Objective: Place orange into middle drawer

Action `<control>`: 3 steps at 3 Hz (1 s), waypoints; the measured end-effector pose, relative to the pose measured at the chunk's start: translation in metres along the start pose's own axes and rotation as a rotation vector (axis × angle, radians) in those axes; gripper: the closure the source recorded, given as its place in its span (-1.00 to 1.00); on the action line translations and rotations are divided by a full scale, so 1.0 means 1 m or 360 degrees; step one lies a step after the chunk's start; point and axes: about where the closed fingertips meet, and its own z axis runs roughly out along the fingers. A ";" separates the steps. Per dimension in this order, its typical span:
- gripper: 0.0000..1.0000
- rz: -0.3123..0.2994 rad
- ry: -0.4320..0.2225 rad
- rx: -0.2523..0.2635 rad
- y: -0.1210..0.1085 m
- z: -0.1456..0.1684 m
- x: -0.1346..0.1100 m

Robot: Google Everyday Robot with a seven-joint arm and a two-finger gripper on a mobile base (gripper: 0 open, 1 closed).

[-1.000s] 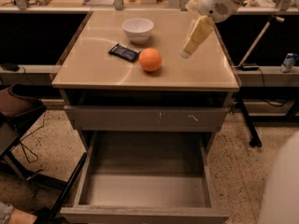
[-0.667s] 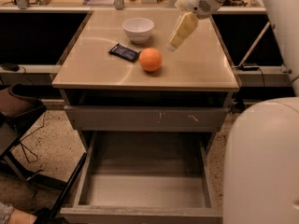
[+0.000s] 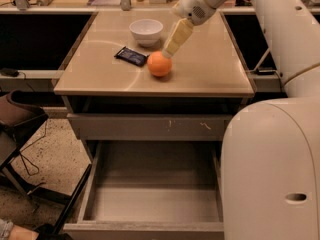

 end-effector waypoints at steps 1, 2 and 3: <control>-1.00 0.0007 0.0011 -0.0030 0.004 0.009 0.003; -1.00 0.0034 0.0007 -0.0062 0.006 0.024 0.009; -1.00 0.0068 -0.0030 -0.0207 0.021 0.068 0.014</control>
Offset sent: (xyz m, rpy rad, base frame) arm -0.0051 0.0094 -0.0387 0.0052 0.0708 0.0039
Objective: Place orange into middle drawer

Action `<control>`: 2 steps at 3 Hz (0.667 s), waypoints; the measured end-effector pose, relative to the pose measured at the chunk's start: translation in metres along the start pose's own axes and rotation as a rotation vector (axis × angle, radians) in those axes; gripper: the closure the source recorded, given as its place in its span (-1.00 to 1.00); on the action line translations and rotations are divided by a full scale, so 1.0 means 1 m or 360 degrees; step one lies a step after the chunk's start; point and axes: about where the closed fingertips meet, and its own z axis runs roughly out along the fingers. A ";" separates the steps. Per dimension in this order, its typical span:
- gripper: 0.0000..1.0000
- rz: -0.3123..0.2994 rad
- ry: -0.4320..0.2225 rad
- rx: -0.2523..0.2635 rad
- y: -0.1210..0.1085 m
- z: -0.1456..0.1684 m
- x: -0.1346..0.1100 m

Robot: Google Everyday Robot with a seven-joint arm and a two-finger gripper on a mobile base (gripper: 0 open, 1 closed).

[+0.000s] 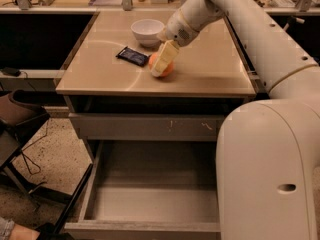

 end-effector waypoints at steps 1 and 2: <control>-1.00 0.0033 -0.0026 -0.0124 0.012 0.038 0.007; -1.00 0.0036 -0.0025 -0.0135 0.013 0.042 0.007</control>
Offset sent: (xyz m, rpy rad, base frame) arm -0.0063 0.0185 -0.0294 0.0191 0.0612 0.0317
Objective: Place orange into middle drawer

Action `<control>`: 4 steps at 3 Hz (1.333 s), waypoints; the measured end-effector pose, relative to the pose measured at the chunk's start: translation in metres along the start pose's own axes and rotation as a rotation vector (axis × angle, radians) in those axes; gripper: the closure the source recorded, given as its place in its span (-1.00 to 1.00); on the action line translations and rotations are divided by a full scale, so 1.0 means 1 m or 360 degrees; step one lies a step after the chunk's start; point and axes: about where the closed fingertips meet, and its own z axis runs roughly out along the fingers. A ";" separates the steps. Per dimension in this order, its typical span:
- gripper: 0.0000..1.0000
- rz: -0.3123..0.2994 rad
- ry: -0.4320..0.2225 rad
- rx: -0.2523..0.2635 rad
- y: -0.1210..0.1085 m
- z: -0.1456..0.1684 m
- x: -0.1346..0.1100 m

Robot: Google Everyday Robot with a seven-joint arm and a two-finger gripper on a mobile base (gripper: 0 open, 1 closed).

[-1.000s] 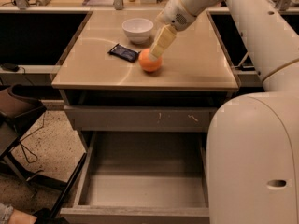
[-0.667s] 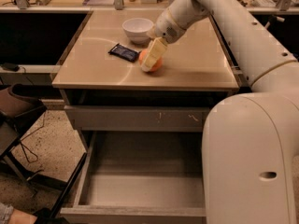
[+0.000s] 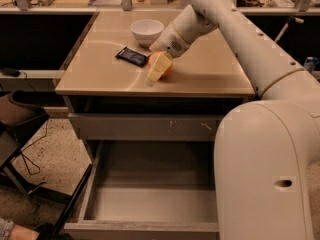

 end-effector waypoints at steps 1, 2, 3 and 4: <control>-0.62 0.0000 0.0000 0.0000 0.000 0.000 0.000; -0.16 0.0000 0.0000 0.0000 0.000 0.000 0.000; 0.31 0.0000 0.0000 0.0000 0.000 -0.002 -0.002; 0.78 -0.0021 -0.0062 0.0045 0.015 -0.021 -0.003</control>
Offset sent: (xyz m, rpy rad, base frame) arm 0.0000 0.0000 0.0000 0.0000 0.0000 0.0000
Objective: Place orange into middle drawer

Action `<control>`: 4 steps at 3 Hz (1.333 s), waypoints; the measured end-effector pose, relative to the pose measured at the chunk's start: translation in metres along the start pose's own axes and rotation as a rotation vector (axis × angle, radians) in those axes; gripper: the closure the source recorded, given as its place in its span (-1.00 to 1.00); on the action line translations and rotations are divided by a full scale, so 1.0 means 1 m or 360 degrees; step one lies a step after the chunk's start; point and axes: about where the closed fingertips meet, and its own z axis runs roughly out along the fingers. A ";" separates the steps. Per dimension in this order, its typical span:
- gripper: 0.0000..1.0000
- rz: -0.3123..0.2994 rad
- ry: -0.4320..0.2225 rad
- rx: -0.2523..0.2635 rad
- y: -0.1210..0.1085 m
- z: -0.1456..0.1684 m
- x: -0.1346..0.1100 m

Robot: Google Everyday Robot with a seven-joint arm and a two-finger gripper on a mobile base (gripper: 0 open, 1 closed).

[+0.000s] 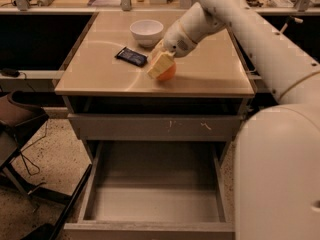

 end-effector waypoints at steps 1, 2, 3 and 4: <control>1.00 -0.0006 -0.0190 0.0117 0.043 -0.047 -0.021; 1.00 -0.0014 -0.0404 0.0265 0.098 -0.087 -0.062; 1.00 0.0061 -0.0441 0.0389 0.144 -0.099 -0.057; 1.00 0.0144 -0.0377 0.0357 0.159 -0.083 -0.023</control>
Offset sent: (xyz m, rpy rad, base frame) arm -0.2321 -0.0014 -0.0020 0.2742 0.0518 -0.1930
